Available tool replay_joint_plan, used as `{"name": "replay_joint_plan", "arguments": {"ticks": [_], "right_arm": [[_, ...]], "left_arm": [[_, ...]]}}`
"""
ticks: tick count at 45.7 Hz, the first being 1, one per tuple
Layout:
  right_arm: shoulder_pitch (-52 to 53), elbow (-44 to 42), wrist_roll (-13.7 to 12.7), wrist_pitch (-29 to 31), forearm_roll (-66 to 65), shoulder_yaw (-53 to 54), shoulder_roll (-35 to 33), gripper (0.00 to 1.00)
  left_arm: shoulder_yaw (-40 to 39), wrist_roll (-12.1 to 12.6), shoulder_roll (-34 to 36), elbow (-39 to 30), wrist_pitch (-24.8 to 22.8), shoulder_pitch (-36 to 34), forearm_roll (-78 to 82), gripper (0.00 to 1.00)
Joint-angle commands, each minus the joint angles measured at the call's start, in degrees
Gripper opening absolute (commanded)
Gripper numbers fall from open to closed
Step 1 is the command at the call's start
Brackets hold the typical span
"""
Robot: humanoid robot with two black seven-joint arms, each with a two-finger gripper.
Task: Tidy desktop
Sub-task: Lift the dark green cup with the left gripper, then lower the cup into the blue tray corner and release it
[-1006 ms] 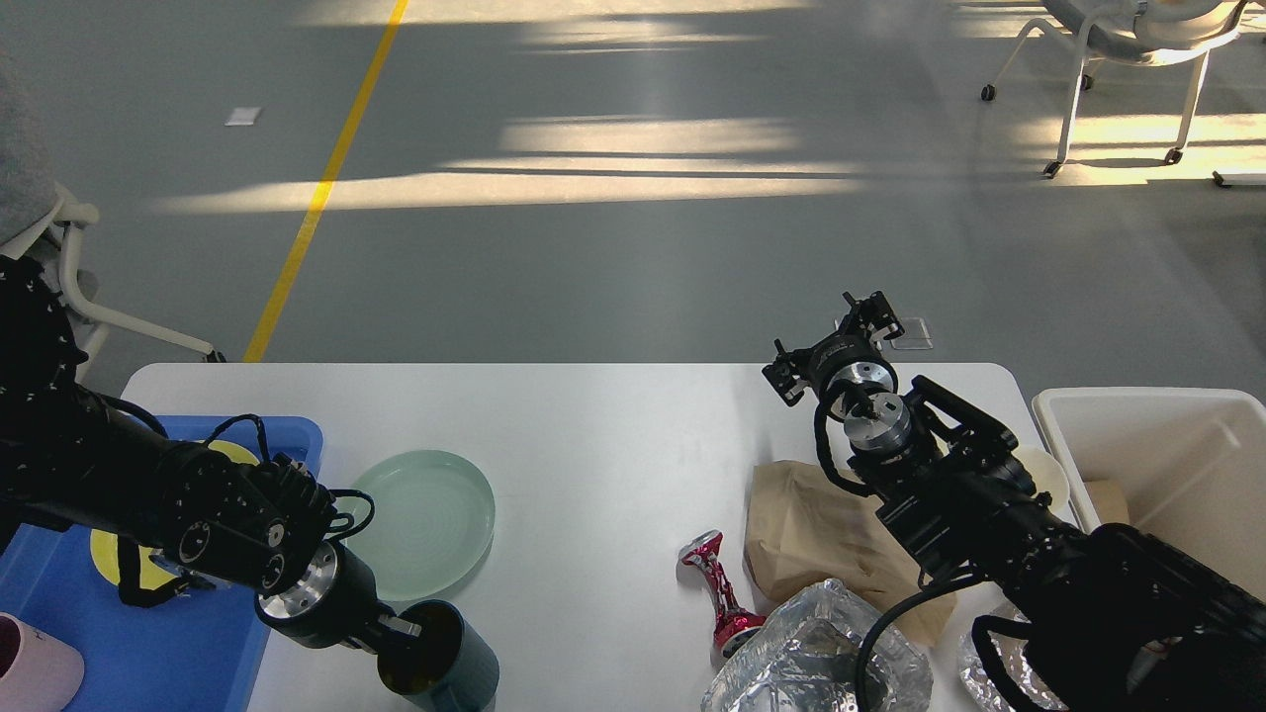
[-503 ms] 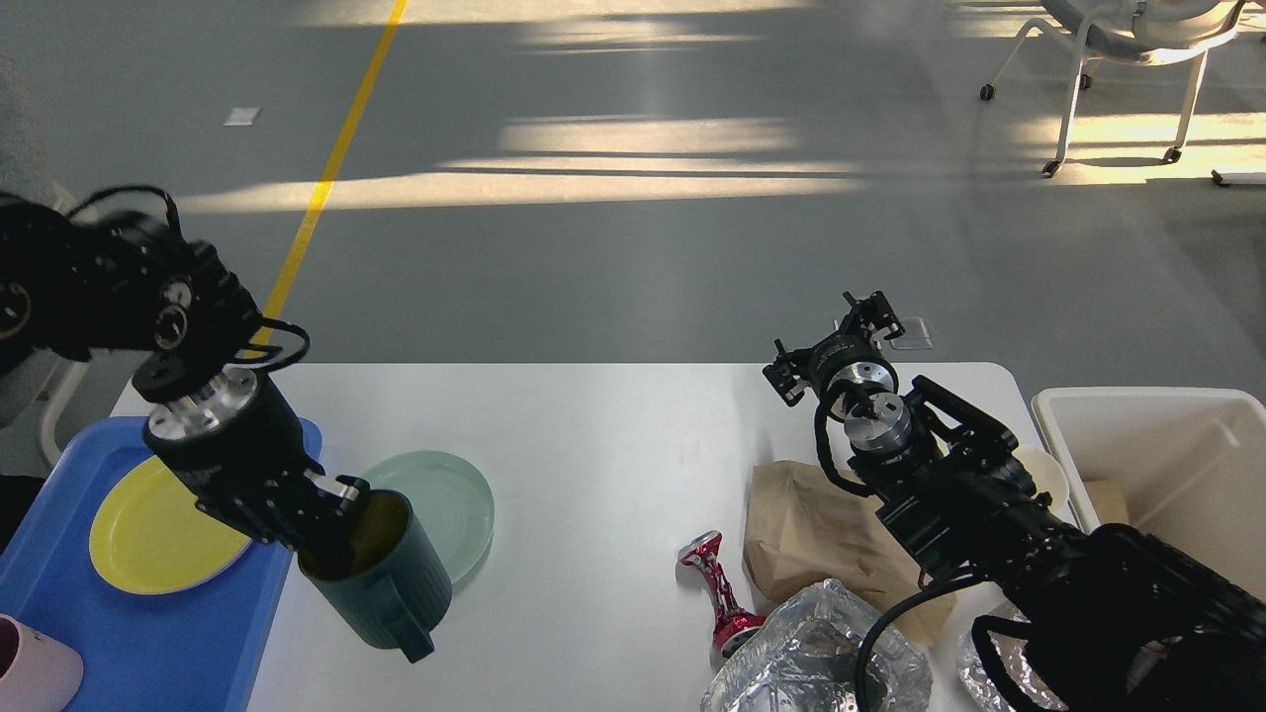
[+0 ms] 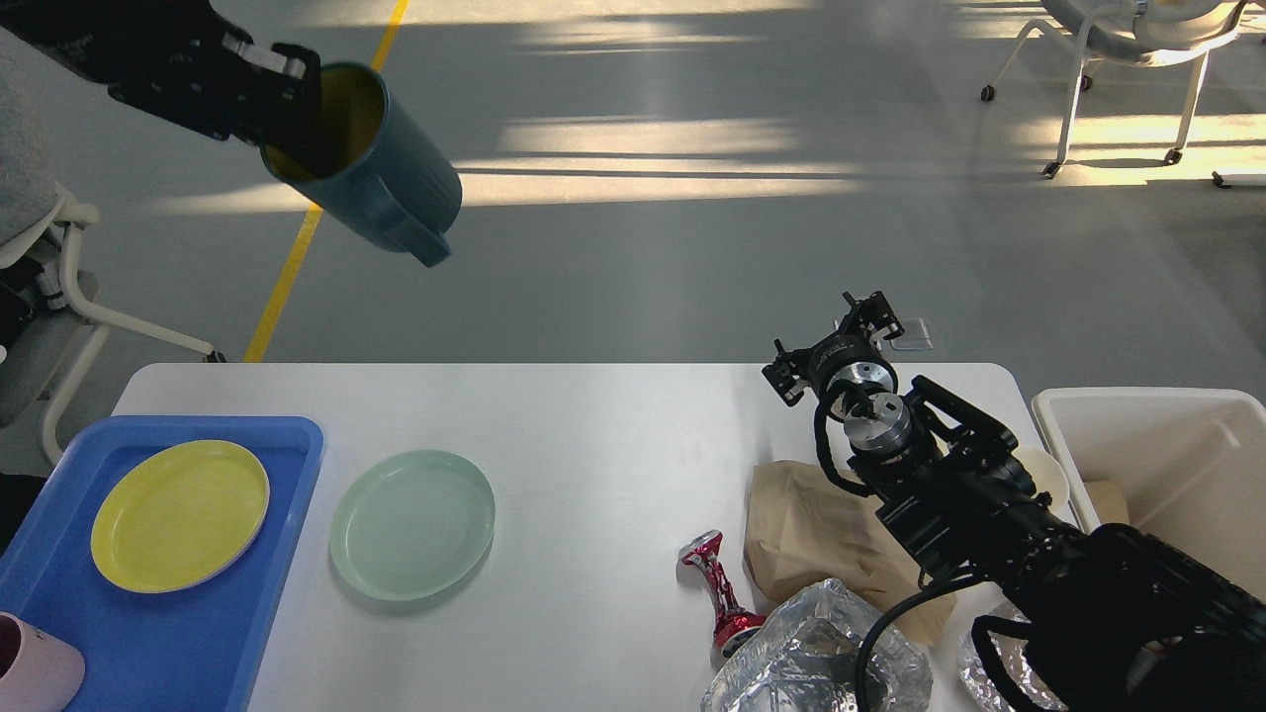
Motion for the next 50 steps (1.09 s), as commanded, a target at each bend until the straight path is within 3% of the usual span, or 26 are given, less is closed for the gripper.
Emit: {"name": "replay_joint_plan", "arguments": {"ticks": [1,21,31,38,50], "right_arm": [[0.0,0.0,0.0,0.1,0.0,0.0,0.0,1.00],[0.0,0.0,0.0,0.1,0.0,0.0,0.0,1.00],[0.0,0.0,0.0,0.0,0.0,0.0,0.0,1.00],[0.0,0.0,0.0,0.1,0.0,0.0,0.0,1.00],[0.0,0.0,0.0,0.0,0.0,0.0,0.0,1.00]], "left_arm": [[-1.2,0.3,0.0,2.9,0.0,-2.1,-0.1,0.00],[0.0,0.6,-0.2,4.1,0.0,-1.9,0.3,0.00],[4.6,0.7,-0.1,3.6,0.0,8.1,1.0,0.00],[7.4,0.5,0.4,0.9,0.0,21.2,0.9,0.00],[7.3,1.1,4.0,0.6,0.0,37.9,1.6,0.00]]}}
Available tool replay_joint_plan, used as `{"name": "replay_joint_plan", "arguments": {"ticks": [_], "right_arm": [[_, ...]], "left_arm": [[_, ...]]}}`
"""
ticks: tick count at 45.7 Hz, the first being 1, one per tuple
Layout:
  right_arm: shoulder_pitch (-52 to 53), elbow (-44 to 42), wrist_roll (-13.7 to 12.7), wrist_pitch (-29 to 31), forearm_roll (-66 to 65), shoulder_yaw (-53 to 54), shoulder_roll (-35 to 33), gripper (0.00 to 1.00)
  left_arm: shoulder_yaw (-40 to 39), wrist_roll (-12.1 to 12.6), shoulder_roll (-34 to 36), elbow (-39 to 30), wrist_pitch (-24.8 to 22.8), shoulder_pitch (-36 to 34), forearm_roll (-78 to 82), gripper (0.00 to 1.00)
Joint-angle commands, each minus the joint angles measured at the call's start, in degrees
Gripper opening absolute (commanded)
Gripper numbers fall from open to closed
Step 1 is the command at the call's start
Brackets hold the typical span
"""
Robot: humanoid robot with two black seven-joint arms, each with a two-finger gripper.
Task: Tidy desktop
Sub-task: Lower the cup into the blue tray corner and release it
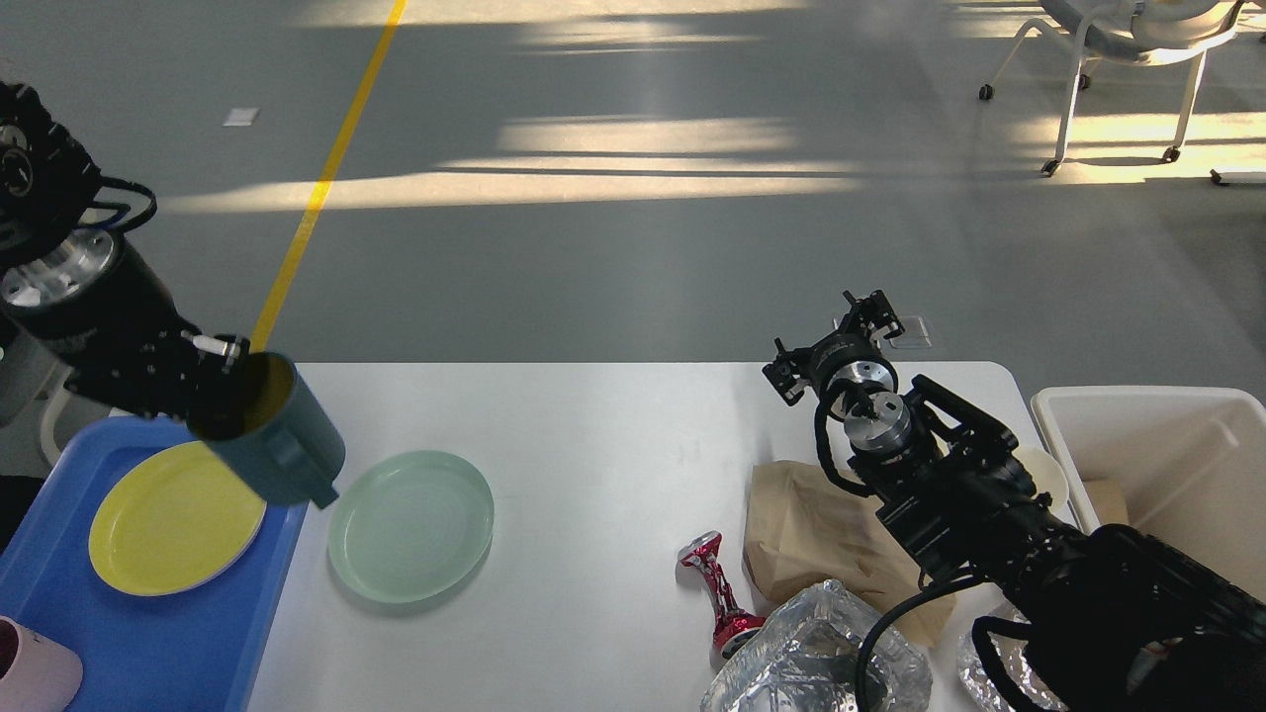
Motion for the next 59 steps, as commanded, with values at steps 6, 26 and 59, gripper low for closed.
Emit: {"name": "replay_joint_plan", "arguments": {"ticks": [6,26,59], "right_arm": [[0.0,0.0,0.0,0.0,0.0,0.0,0.0,1.00],[0.0,0.0,0.0,0.0,0.0,0.0,0.0,1.00],[0.0,0.0,0.0,-0.1,0.0,0.0,0.0,1.00]], "left_arm": [[0.0,2.1,1.0,0.4,0.8,12.7,0.7,0.00],[4.9,2.1,1.3,1.2,20.5,24.0,5.9,0.00],[8.0,2.2,1.5,1.0,38.9,31.6,8.1,0.06]]}}
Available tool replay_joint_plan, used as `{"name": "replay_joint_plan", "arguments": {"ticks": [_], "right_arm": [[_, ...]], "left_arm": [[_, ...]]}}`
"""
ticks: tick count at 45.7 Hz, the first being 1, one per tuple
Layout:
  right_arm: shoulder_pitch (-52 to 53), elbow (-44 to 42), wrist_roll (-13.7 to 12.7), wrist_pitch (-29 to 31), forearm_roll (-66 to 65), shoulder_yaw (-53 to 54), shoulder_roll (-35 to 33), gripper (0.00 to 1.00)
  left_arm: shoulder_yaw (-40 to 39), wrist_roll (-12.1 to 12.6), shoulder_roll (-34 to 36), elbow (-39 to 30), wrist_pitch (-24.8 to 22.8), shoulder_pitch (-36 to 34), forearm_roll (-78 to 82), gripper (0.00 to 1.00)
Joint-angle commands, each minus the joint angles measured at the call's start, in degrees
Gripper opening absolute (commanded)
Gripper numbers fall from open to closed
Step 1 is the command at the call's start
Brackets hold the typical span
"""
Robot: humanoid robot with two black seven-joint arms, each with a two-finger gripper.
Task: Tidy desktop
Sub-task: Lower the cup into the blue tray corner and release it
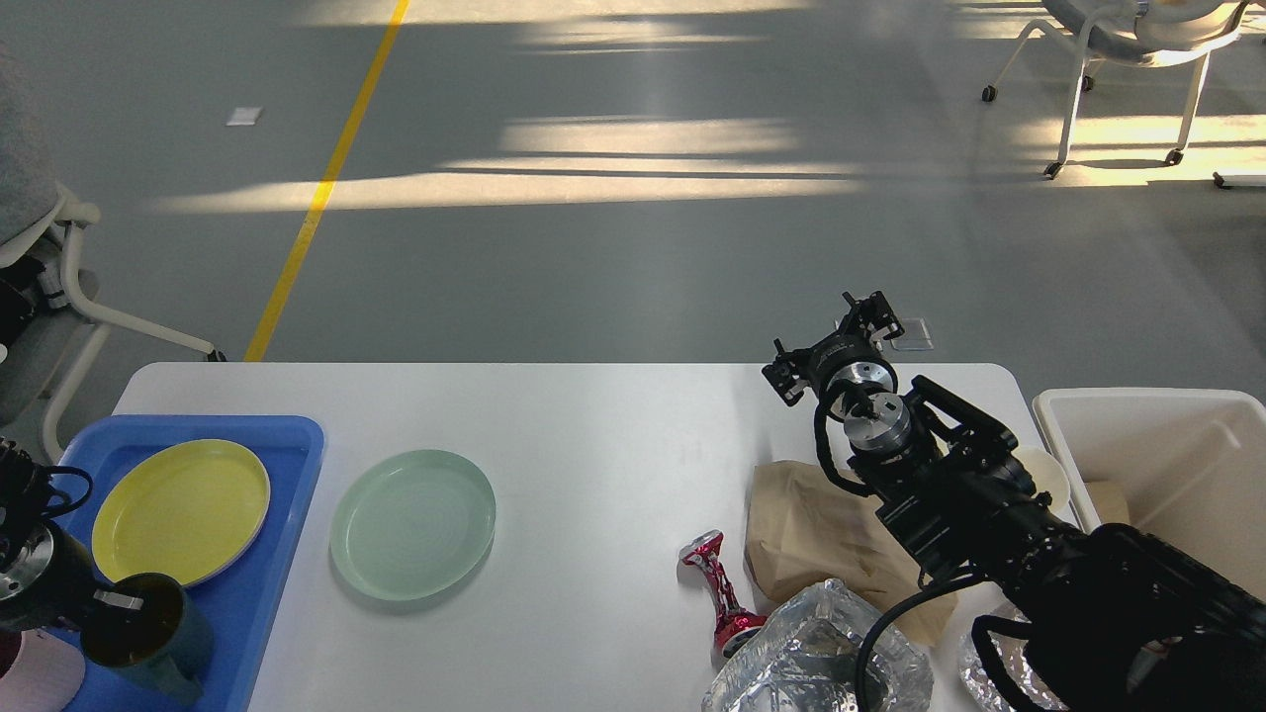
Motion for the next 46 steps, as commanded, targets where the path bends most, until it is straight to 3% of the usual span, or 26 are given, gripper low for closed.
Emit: {"name": "replay_joint_plan", "arguments": {"ticks": [1,21,31,38,46], "right_arm": [[0.0,0.0,0.0,-0.1,0.0,0.0,0.0,1.00],[0.0,0.0,0.0,0.0,0.0,0.0,0.0,1.00],[0.0,0.0,0.0,-0.1,0.0,0.0,0.0,1.00],[0.0,0.0,0.0,-0.1,0.0,0.0,0.0,1.00],[0.0,0.0,0.0,0.0,0.0,0.0,0.0,1.00]], "left_arm": [[0.0,0.2,-0.1,0.0,0.2,1.0,0.0,0.08],[-0.1,-0.3,0.2,-0.2,-0.5,1.0,-0.1,0.67],[-0.1,-0.7,1.7,-1.0,-1.4,-0.8,-0.1,0.82],[-0.5,-1.1,3.4,-1.4,-10.1,-6.7,-0.3,0.86],[-0.8,-5.9,4.6,-1.5,-25.8,-17.9,-0.7,0.86]]}}
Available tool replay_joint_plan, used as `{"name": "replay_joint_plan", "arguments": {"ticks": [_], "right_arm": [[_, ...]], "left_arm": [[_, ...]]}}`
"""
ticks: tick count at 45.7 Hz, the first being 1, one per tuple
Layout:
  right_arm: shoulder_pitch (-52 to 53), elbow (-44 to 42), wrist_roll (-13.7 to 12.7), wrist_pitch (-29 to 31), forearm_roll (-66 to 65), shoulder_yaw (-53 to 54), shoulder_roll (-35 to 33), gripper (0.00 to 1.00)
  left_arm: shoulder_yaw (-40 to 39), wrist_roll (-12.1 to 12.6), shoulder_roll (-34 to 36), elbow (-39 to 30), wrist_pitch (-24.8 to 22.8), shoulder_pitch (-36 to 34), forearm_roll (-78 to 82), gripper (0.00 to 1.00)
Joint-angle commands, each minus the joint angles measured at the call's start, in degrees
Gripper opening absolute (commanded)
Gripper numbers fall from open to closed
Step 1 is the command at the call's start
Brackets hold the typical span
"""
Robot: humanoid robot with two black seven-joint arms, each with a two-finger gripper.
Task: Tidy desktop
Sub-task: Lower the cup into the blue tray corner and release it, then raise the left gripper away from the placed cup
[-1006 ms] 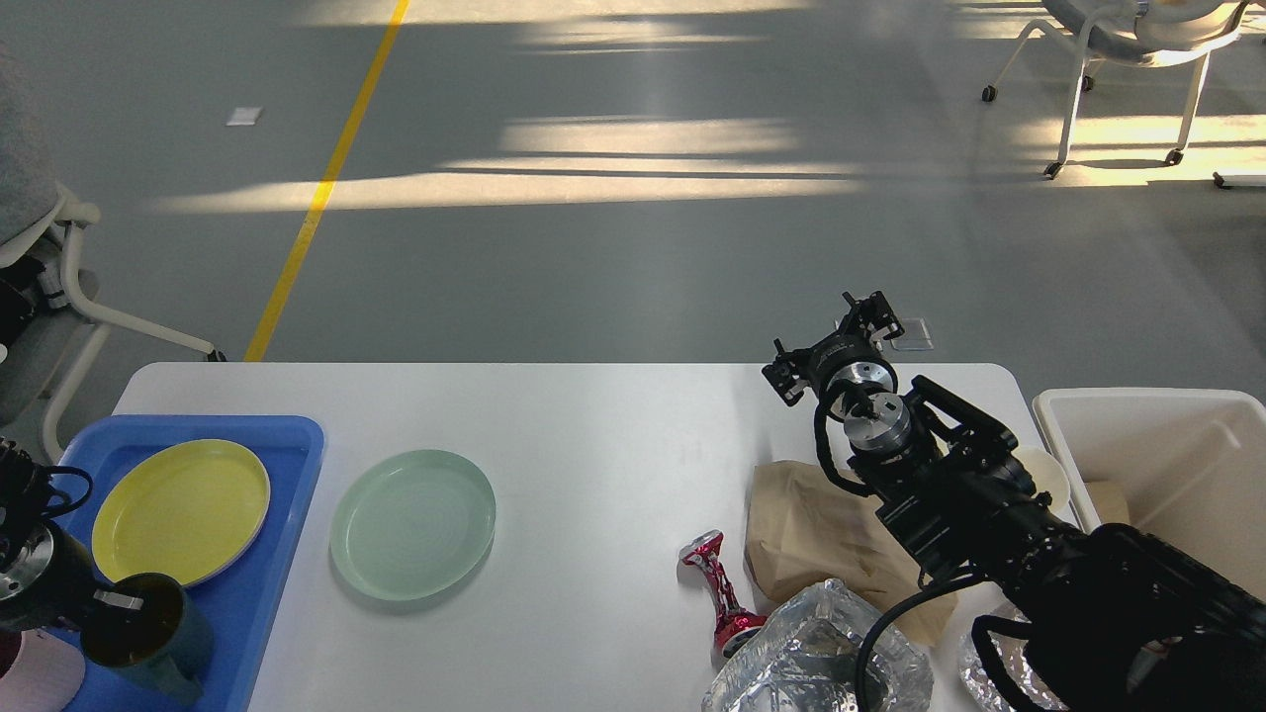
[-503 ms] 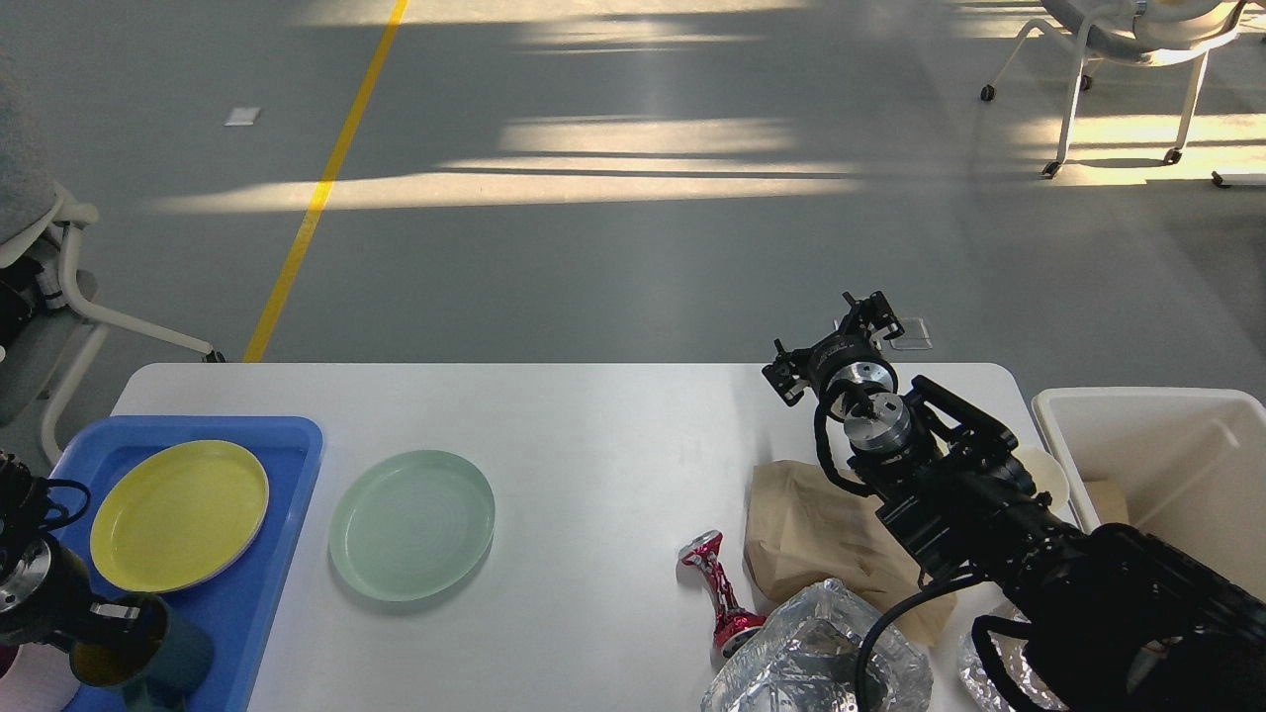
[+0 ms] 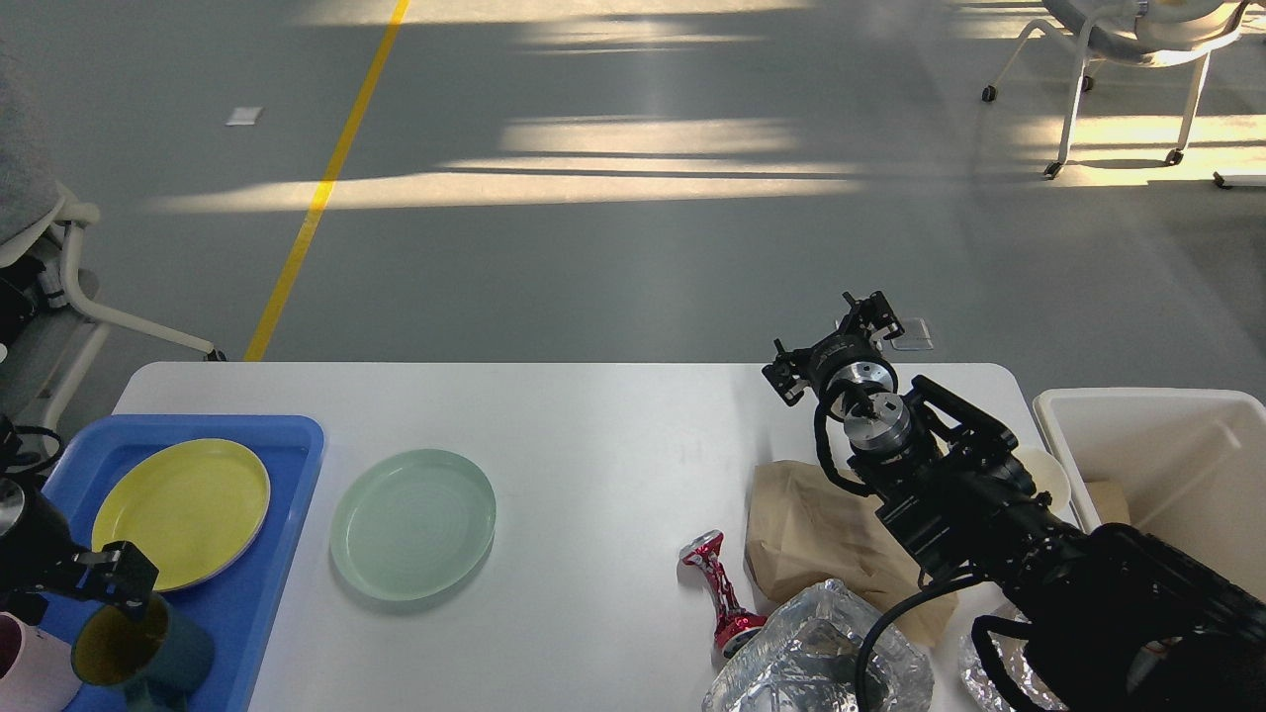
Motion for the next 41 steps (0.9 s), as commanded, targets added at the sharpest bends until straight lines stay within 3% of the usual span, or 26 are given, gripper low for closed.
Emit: {"name": "replay_joint_plan", "arguments": {"ticks": [1,9,26,41], "right_arm": [[0.0,0.0,0.0,0.0,0.0,0.0,0.0,1.00],[0.0,-0.1,0.0,-0.1,0.0,0.0,0.0,1.00],[0.0,0.0,0.0,-0.1,0.0,0.0,0.0,1.00],[0.0,0.0,0.0,0.0,0.0,0.0,0.0,1.00]], "left_arm": [[-0.2,-3.6,0.8,0.0,-11.3,-8.6,-0.5,0.86],[-2.0,-7.2,1.0,-0.1,-22.5,-21.7,-2.4,0.86],[-7.0,-7.5,-3.1,-0.1,-22.5,-43.8,-8.3,0.86],[-8.3,-7.5,-11.3,-0.1,-22.5,-51.2,-13.0,0.86]]}}
